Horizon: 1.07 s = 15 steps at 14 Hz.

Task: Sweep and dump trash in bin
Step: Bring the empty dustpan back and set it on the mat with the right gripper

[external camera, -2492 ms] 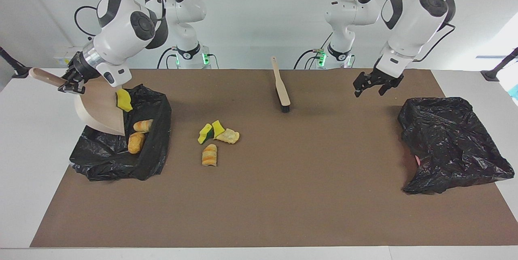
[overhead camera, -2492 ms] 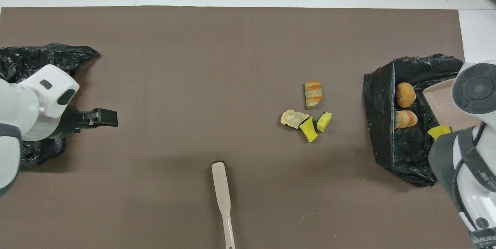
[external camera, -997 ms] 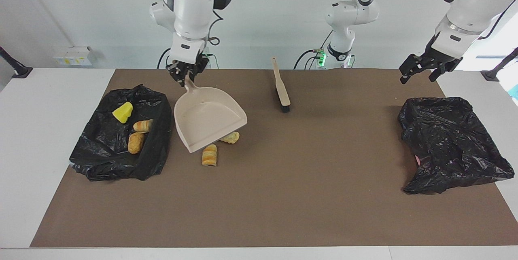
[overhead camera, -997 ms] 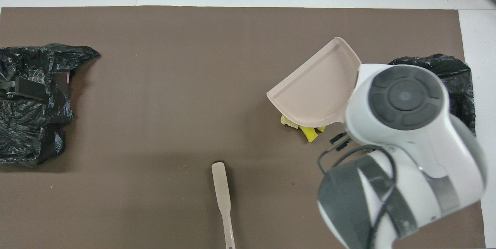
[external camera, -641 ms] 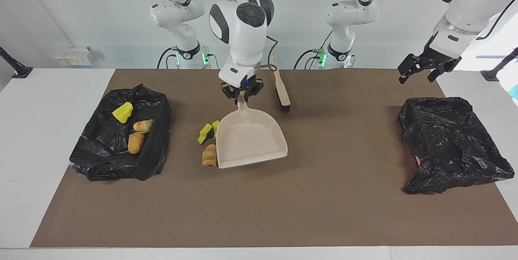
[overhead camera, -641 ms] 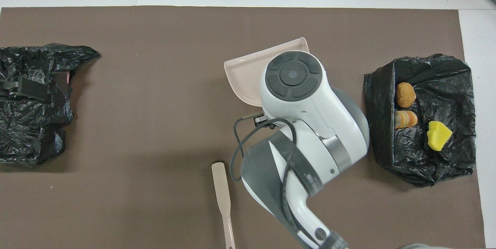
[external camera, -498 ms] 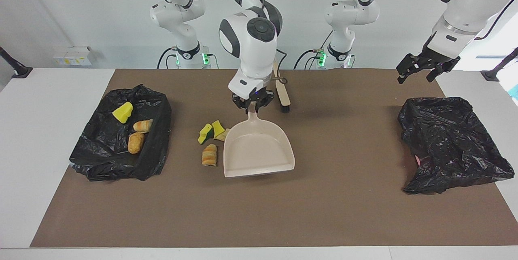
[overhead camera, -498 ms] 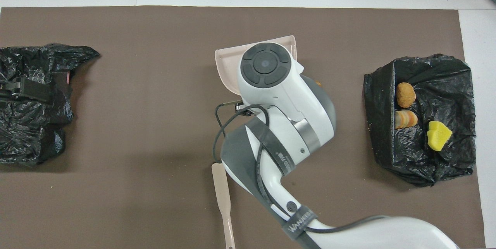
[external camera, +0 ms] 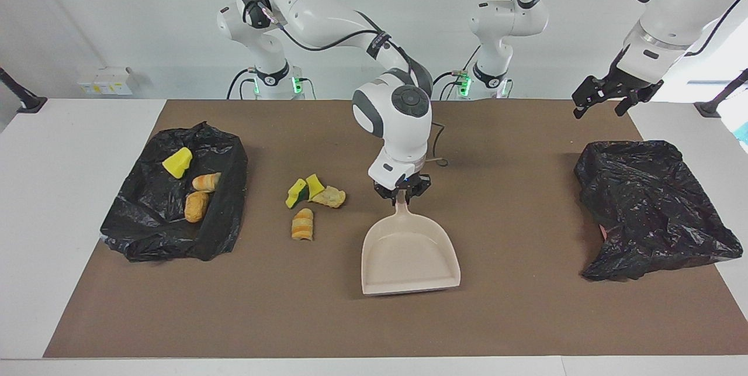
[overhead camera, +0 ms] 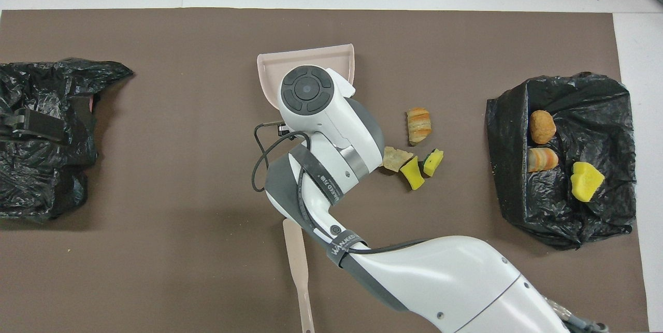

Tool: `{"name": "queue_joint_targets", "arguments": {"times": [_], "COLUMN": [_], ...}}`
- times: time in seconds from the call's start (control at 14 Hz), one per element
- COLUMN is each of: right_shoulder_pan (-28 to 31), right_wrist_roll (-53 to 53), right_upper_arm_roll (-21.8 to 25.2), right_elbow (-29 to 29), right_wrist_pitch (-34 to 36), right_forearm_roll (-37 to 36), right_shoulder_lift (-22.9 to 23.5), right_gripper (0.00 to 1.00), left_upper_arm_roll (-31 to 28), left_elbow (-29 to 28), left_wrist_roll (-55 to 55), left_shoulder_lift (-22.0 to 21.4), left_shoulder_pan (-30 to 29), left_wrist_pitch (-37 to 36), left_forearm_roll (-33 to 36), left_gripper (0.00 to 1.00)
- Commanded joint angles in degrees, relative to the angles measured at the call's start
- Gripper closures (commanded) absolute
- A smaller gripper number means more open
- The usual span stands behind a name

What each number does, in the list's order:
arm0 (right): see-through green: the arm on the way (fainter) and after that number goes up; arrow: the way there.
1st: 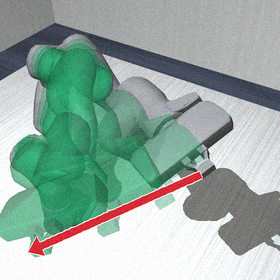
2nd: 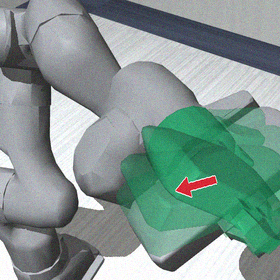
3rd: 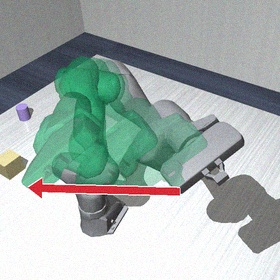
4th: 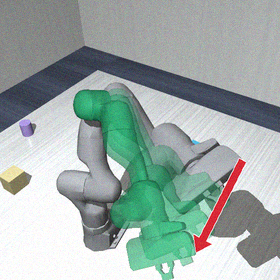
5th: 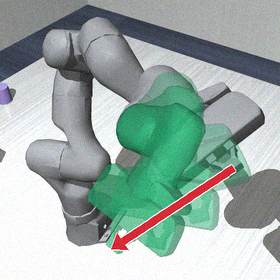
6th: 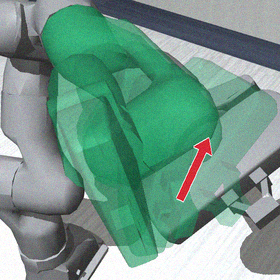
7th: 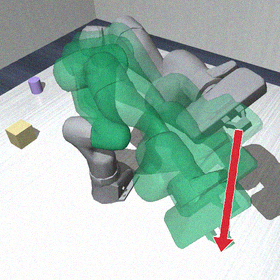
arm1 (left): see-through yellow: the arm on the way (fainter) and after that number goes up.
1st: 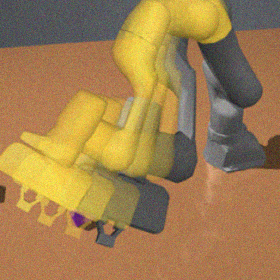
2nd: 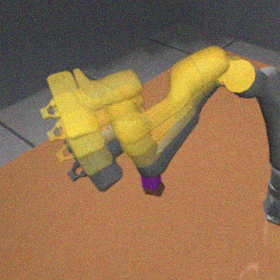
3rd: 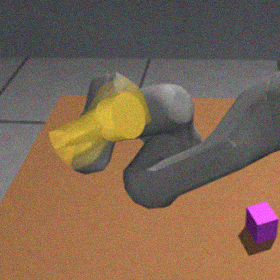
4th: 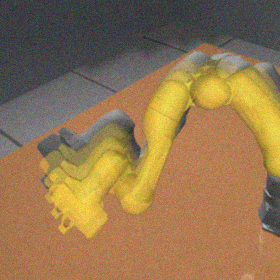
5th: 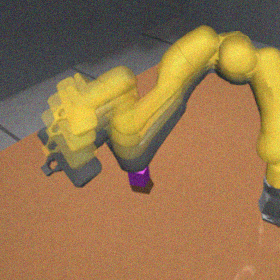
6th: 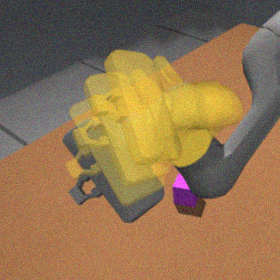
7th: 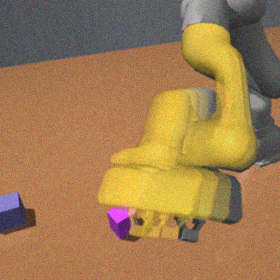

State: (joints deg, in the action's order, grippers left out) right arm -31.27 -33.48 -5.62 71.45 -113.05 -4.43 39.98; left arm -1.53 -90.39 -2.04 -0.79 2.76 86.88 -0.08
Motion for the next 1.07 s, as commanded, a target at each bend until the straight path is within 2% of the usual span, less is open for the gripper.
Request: {"name": "queue_joint_targets", "arguments": {"times": [0.0, 0.07, 0.14, 0.36, 0.5, 0.71, 0.85, 1.0], "right_shoulder_pan": [-0.02, 0.07, 0.33, 2.00, 2.79, 3.50, 3.06, -0.43], "right_wrist_roll": [-0.97, -0.80, 0.07, 0.35, 0.26, 4.36, 6.14, 5.97], "right_upper_arm_roll": [-1.05, -1.50, -1.59, -2.81, -2.82, -2.91, -2.91, -3.08], "right_elbow": [-2.54, -2.46, -2.28, -0.97, 4.02, 10.71, 17.98, 29.03], "right_wrist_pitch": [0.10, 0.28, 0.28, 1.16, 2.82, 12.90, 14.61, 12.17], "right_forearm_roll": [1.53, 1.53, 1.53, 3.53, 5.30, 7.31, 11.35, 12.42], "right_shoulder_lift": [2.12, 2.03, 1.60, -3.48, -8.93, -19.29, -26.06, -33.00], "right_gripper": [0.95, 0.39, 0.00, 0.00, 0.00, 0.00, 0.00, 0.00], "left_upper_arm_roll": [-0.84, -0.84, -0.84, -0.84, -0.84, -0.75, -0.75, -0.75], "left_elbow": [-2.43, -2.43, -2.43, -2.69, -2.87, -3.57, -3.40, -2.52], "left_wrist_roll": [0.89, 0.81, 0.72, 2.29, 3.27, 3.53, 3.18, 3.00], "left_shoulder_lift": [-2.20, -2.20, -2.20, -2.46, -2.46, -2.46, -1.67, 0.16], "left_shoulder_pan": [0.84, 0.93, 1.19, 1.20, 1.11, 1.98, 3.65, 5.23], "left_wrist_pitch": [-0.48, -0.48, -0.57, -0.57, -0.14, 0.92, 2.50, 3.03], "left_forearm_roll": [1.23, 1.23, 1.23, 1.23, 1.23, 1.14, 1.05, 0.79], "left_gripper": [0.00, 0.00, 0.00, 0.00, 0.00, 0.00, 0.00, 0.00]}}
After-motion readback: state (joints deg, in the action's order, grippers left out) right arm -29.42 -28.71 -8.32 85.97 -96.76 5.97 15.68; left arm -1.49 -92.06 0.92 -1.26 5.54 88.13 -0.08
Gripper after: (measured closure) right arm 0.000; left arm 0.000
